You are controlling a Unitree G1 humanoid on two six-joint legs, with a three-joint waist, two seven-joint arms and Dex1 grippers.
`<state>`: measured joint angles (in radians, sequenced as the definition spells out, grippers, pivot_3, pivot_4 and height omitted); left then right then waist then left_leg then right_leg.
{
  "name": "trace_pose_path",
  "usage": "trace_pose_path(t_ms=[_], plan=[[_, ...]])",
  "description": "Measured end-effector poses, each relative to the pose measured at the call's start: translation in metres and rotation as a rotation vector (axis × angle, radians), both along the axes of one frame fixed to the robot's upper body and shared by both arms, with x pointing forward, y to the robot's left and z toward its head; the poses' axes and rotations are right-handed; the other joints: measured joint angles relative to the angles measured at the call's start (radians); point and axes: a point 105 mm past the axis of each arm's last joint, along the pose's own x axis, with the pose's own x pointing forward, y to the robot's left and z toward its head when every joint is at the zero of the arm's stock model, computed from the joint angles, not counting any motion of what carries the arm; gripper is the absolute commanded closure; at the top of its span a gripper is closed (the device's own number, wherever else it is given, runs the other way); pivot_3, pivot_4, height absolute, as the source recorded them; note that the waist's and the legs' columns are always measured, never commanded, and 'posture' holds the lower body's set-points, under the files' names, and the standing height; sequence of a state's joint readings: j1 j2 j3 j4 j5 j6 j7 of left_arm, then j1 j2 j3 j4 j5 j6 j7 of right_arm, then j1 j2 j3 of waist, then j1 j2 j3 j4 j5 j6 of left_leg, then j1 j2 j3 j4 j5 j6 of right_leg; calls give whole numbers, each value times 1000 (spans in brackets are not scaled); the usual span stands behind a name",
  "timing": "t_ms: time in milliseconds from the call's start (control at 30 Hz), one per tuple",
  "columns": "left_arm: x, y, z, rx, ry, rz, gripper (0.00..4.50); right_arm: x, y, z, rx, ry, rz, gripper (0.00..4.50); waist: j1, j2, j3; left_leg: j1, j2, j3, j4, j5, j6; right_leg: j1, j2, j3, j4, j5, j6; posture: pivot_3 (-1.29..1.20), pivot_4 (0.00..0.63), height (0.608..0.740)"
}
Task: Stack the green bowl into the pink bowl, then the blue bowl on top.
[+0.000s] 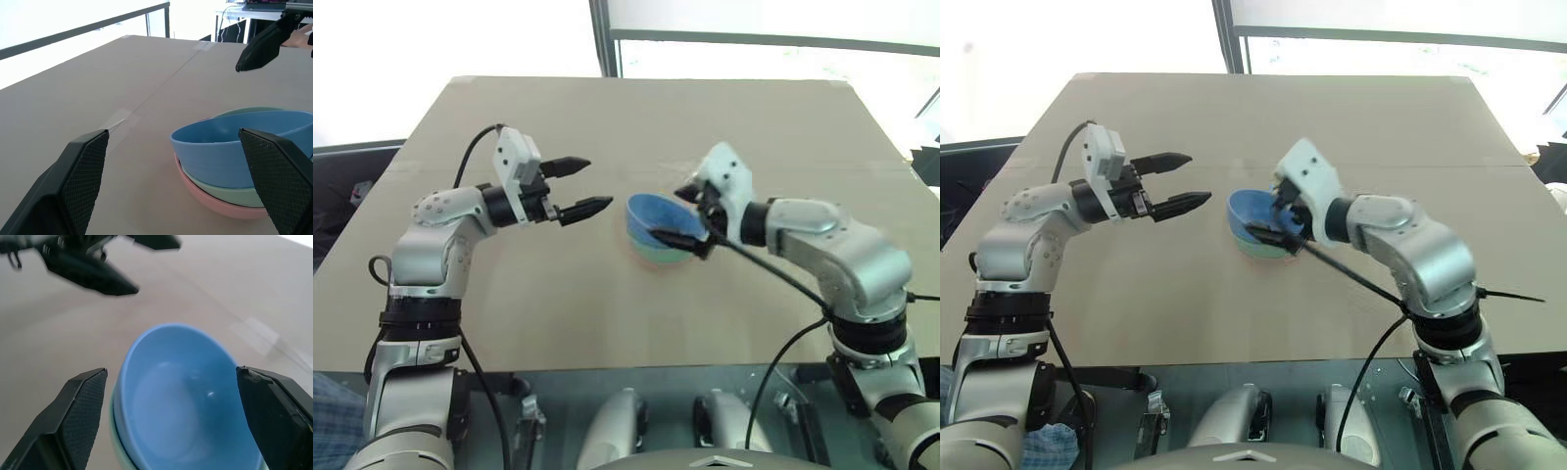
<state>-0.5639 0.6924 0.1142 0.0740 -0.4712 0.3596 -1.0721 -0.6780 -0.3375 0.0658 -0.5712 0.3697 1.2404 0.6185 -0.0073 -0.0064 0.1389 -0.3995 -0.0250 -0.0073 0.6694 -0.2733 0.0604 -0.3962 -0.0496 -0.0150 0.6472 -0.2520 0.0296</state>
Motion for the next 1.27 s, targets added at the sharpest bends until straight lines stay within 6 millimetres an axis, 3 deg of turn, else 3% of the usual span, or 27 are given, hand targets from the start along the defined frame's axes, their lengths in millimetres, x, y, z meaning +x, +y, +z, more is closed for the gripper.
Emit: trace_pose_path(t_ms=[200, 267, 400, 500, 900, 1267], plan=[[-13, 3, -5, -35, 19, 35, 0, -11, -52, -12, 98, 38, -93, 89, 1, 0, 0, 0, 0, 0, -2, 0, 0, 0, -1, 0, -2, 0, 0, 0, 150, 740], [-20, 8, -13, -49, 58, 73, 0, -15, -92, -32, 56, 43, -188, 89, 2, 0, 0, 0, 0, 0, -2, 0, 0, 1, -1, 0, -2, 0, 0, 0, 150, 740], [-33, 17, -31, -47, 113, 139, 0, -24, -143, -66, 8, 85, -292, 89, 2, 0, 0, 2, 1, 1, -2, 0, 0, 2, -1, 1, -2, 0, 0, 0, 150, 740], [-40, 24, -42, -42, 146, 200, 0, -33, -166, -76, -10, 79, -305, 89, -2, 0, 0, 3, 2, 1, -2, -2, 3, 2, -1, 1, -1, 0, 0, 0, 150, 740], [-57, 37, -52, -11, 176, 292, 0, -55, -167, -74, 20, 20, -134, 89, 19, 1, 0, 3, 3, 1, -2, -3, 4, 3, -2, 1, -3, 0, 0, 0, 150, 740], [-60, 39, -54, -1, 166, 288, 0, -64, -168, -76, 41, 27, -103, 89, 23, 1, 0, 3, 3, 1, -2, -3, 4, 3, -2, 1, -3, 0, -1, 0, 150, 740]])
